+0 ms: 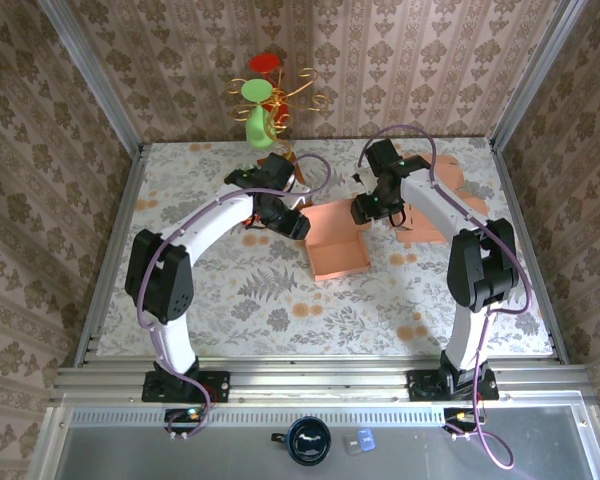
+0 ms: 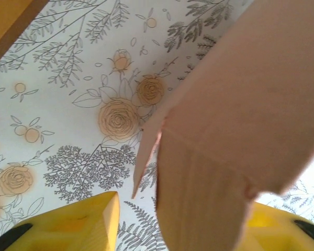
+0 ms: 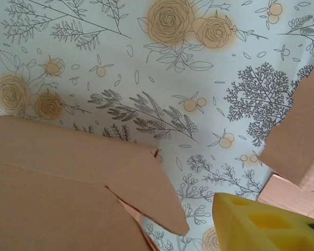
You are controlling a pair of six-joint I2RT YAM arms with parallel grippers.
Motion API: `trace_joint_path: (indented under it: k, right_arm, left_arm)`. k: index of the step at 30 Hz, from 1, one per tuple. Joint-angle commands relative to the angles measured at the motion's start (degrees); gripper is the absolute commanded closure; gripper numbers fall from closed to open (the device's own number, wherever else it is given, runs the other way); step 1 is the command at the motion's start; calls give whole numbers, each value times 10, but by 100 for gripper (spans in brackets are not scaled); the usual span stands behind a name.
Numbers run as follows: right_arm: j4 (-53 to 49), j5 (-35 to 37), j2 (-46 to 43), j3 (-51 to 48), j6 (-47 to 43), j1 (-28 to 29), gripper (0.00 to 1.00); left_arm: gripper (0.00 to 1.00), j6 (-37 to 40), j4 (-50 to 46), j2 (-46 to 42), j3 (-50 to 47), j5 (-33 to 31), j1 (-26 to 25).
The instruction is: Fold the paper box
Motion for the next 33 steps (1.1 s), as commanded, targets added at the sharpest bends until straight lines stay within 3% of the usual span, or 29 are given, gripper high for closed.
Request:
trace_joint_path:
  k: [1, 18, 33]
  right_arm:
    - [3, -17, 15, 22, -10, -2, 46]
    - [-3, -23, 20, 35, 2, 2, 71]
    - [-1, 19, 6, 32, 16, 32, 90]
  left_arm:
    - [56, -4, -8, 6, 22, -21, -2]
    - [73, -15, -18, 40, 54, -56, -14]
    - [100, -75, -43, 64, 95, -116, -21]
